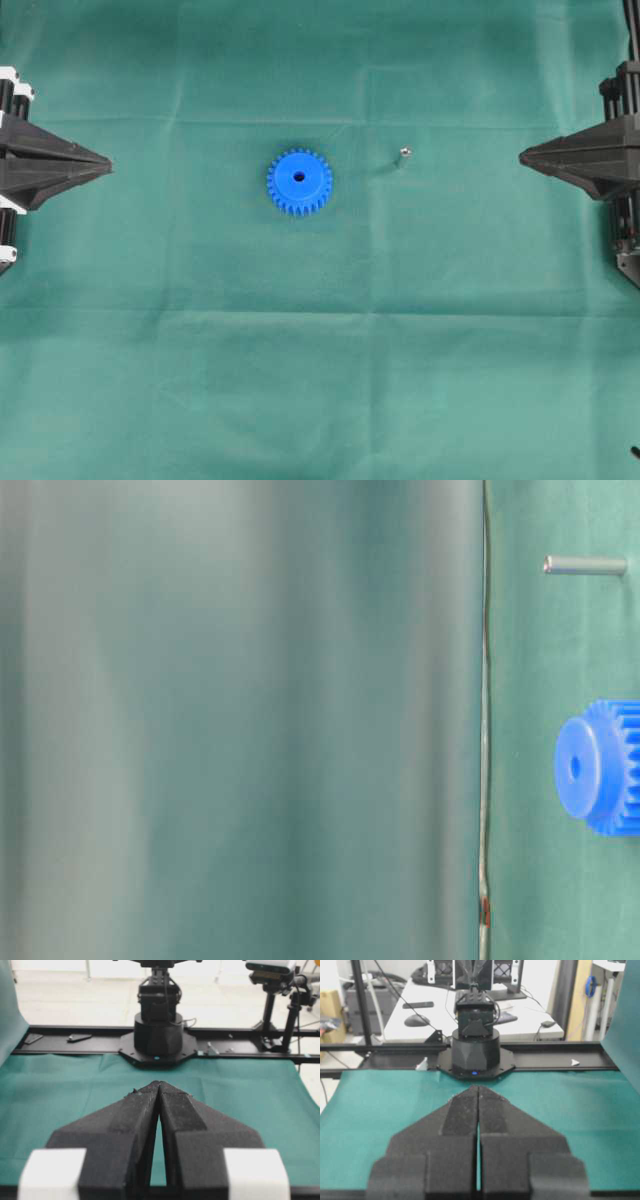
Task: Insert the shaft placed at a random location into the center hole of the medium gear at another random location.
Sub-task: 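Move the right gripper down toward the small metal shaft, then close the right gripper on the metal shaft and lift it, then carry the shaft left with the right gripper over the blue gear's hole, then lower the shaft into the blue gear's center hole with the right gripper, then open the right gripper to release the shaft in the gear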
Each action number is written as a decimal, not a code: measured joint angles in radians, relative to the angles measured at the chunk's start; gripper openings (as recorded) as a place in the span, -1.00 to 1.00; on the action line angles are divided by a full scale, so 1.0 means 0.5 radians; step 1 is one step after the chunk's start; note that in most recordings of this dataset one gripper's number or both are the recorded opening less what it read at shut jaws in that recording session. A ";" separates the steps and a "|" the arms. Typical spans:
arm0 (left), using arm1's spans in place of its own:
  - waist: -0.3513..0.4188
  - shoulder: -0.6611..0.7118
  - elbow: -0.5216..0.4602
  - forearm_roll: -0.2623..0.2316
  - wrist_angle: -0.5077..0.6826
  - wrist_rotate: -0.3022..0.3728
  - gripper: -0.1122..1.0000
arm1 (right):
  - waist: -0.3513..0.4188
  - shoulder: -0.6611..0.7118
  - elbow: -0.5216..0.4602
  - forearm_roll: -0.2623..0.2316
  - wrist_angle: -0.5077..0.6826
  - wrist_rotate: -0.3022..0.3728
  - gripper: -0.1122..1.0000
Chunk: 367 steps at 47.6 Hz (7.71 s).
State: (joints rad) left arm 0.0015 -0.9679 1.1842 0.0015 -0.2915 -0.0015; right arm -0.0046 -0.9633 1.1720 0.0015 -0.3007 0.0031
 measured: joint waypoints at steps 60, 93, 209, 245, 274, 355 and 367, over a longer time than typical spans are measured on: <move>-0.006 0.000 -0.012 0.031 0.098 0.000 -0.80 | -0.423 1.700 -0.184 0.107 -0.295 0.000 0.70; -0.009 -0.003 -0.012 0.031 0.098 0.000 -0.80 | -0.436 1.887 -0.187 0.123 -0.396 0.000 -0.02; -0.009 0.003 -0.012 0.031 0.150 -0.006 -0.80 | -0.242 2.077 -1.043 0.107 0.095 -0.015 -0.55; -0.006 0.003 -0.012 0.031 0.150 -0.009 -0.80 | -0.236 2.243 -1.080 0.114 0.040 -0.015 -0.55; -0.009 0.003 -0.012 0.031 0.150 0.000 -0.80 | -0.236 2.298 -1.083 0.114 0.043 -0.012 -0.55; -0.009 0.003 -0.012 0.031 0.163 -0.003 -0.80 | -0.227 2.396 -1.101 0.117 0.040 -0.012 0.74; -0.009 0.003 -0.012 0.031 0.163 -0.003 -0.80 | -0.224 2.393 -1.101 0.117 0.040 -0.012 0.74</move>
State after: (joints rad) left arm -0.0031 -0.9664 1.1781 0.0169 -0.2102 -0.0031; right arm -0.1166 0.2332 0.6213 0.0598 -0.2807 -0.0031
